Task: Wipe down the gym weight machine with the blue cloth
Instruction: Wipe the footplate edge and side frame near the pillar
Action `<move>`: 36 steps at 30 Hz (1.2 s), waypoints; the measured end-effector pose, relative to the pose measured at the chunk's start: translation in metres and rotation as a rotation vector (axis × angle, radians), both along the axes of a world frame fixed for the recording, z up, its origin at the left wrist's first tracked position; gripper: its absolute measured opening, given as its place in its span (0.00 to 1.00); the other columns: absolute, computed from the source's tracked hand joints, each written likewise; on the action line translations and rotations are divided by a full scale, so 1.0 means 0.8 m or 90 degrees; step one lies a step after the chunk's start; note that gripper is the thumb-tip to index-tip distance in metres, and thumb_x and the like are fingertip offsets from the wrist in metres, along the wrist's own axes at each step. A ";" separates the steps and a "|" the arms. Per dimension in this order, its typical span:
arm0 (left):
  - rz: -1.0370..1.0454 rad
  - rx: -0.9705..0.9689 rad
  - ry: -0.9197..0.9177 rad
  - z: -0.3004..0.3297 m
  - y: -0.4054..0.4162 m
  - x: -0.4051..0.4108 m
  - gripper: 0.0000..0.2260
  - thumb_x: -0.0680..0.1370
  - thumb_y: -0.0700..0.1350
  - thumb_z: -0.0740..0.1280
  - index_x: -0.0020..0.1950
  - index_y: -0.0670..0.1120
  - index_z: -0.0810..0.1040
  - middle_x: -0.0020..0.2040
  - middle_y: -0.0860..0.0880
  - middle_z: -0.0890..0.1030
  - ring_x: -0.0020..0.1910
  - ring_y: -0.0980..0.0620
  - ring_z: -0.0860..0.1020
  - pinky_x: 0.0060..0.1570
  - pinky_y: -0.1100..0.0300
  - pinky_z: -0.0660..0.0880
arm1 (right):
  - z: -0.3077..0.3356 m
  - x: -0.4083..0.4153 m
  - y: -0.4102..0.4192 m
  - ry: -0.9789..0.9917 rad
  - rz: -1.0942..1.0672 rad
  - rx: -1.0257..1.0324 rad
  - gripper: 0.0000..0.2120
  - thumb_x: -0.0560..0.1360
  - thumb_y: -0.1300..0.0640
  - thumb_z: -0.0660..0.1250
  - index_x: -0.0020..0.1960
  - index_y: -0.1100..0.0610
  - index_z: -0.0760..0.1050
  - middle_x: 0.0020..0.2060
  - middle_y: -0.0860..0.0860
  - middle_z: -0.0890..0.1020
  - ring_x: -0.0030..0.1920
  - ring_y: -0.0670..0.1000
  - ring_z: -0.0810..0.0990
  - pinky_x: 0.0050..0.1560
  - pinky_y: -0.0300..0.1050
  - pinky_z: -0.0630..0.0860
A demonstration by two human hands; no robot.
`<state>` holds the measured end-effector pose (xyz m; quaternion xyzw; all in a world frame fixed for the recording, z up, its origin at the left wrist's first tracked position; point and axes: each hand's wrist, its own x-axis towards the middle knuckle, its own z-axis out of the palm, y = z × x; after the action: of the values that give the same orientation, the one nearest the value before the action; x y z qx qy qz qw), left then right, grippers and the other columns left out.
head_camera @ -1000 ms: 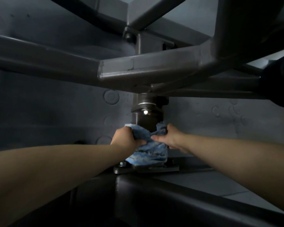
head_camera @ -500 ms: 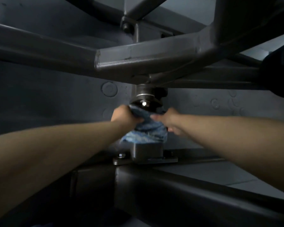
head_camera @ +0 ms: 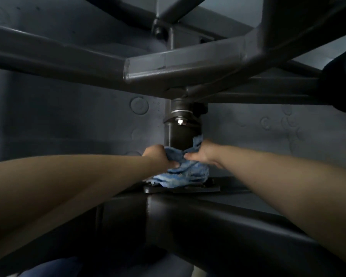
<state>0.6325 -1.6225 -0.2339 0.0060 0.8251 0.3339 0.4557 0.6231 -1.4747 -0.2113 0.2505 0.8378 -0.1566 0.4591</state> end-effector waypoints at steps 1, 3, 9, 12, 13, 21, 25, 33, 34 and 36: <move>-0.025 -0.009 -0.014 -0.001 -0.002 0.012 0.23 0.72 0.53 0.71 0.59 0.39 0.74 0.56 0.43 0.77 0.56 0.47 0.76 0.43 0.64 0.65 | 0.010 0.008 -0.005 -0.058 0.056 0.003 0.32 0.72 0.45 0.70 0.68 0.64 0.68 0.64 0.59 0.74 0.64 0.59 0.73 0.63 0.49 0.70; -0.073 -0.016 -0.021 -0.003 -0.004 0.025 0.22 0.72 0.52 0.71 0.59 0.39 0.73 0.56 0.44 0.77 0.51 0.49 0.75 0.43 0.63 0.67 | 0.029 0.019 -0.018 -0.141 0.136 0.016 0.25 0.77 0.47 0.64 0.64 0.66 0.71 0.62 0.61 0.76 0.63 0.60 0.74 0.60 0.48 0.70; -0.166 -0.003 0.053 0.000 -0.019 0.028 0.16 0.75 0.49 0.68 0.57 0.40 0.74 0.54 0.44 0.77 0.47 0.50 0.72 0.43 0.61 0.67 | 0.054 0.025 -0.063 -0.209 0.269 0.062 0.23 0.82 0.52 0.56 0.72 0.65 0.62 0.70 0.59 0.68 0.69 0.56 0.67 0.63 0.43 0.65; -0.240 0.001 0.127 0.005 -0.032 0.036 0.11 0.78 0.43 0.63 0.59 0.42 0.76 0.57 0.44 0.78 0.54 0.48 0.76 0.48 0.60 0.69 | 0.050 0.034 -0.083 -0.205 0.314 0.056 0.21 0.82 0.54 0.55 0.71 0.63 0.64 0.69 0.58 0.69 0.68 0.57 0.68 0.63 0.45 0.66; -0.276 -0.001 0.151 0.006 -0.036 0.039 0.11 0.79 0.41 0.62 0.59 0.43 0.76 0.57 0.45 0.78 0.56 0.47 0.76 0.50 0.60 0.70 | 0.052 0.036 -0.090 -0.215 0.318 0.028 0.19 0.82 0.57 0.55 0.70 0.64 0.65 0.68 0.59 0.70 0.67 0.58 0.69 0.62 0.45 0.67; -0.416 -0.057 0.272 0.017 -0.084 0.065 0.12 0.79 0.39 0.59 0.60 0.44 0.76 0.58 0.45 0.78 0.57 0.45 0.76 0.51 0.59 0.70 | 0.077 0.053 -0.136 -0.140 0.566 0.062 0.18 0.81 0.56 0.59 0.70 0.57 0.66 0.67 0.54 0.72 0.65 0.54 0.71 0.52 0.41 0.68; -0.480 -0.112 0.309 0.016 -0.113 0.092 0.15 0.79 0.40 0.59 0.66 0.47 0.71 0.64 0.46 0.74 0.63 0.45 0.73 0.59 0.56 0.69 | 0.070 0.080 -0.167 -0.030 0.634 0.095 0.21 0.77 0.58 0.63 0.69 0.58 0.66 0.66 0.56 0.72 0.65 0.57 0.72 0.60 0.47 0.70; -0.478 -0.063 0.630 0.018 -0.188 0.144 0.12 0.62 0.44 0.60 0.34 0.44 0.83 0.35 0.46 0.83 0.37 0.48 0.83 0.37 0.60 0.80 | 0.031 0.175 -0.197 0.215 0.581 0.084 0.19 0.79 0.62 0.53 0.69 0.61 0.59 0.68 0.65 0.65 0.69 0.62 0.63 0.69 0.54 0.58; -0.485 -0.062 0.631 0.024 -0.191 0.152 0.14 0.63 0.44 0.60 0.37 0.43 0.84 0.38 0.45 0.84 0.39 0.48 0.84 0.39 0.58 0.80 | 0.028 0.184 -0.199 0.227 0.570 0.086 0.19 0.79 0.62 0.51 0.70 0.61 0.58 0.71 0.66 0.60 0.72 0.63 0.59 0.72 0.54 0.55; -0.483 -0.050 0.646 0.020 -0.199 0.170 0.19 0.66 0.44 0.54 0.40 0.41 0.84 0.43 0.42 0.84 0.42 0.46 0.84 0.40 0.56 0.81 | 0.025 0.208 -0.201 0.226 0.534 0.083 0.20 0.80 0.63 0.50 0.71 0.61 0.57 0.74 0.67 0.53 0.74 0.64 0.53 0.74 0.54 0.50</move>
<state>0.7684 -1.7819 -0.2179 0.4387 0.8906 0.0741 0.0942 0.7893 -1.6355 -0.1915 -0.1125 0.9407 0.0554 0.3151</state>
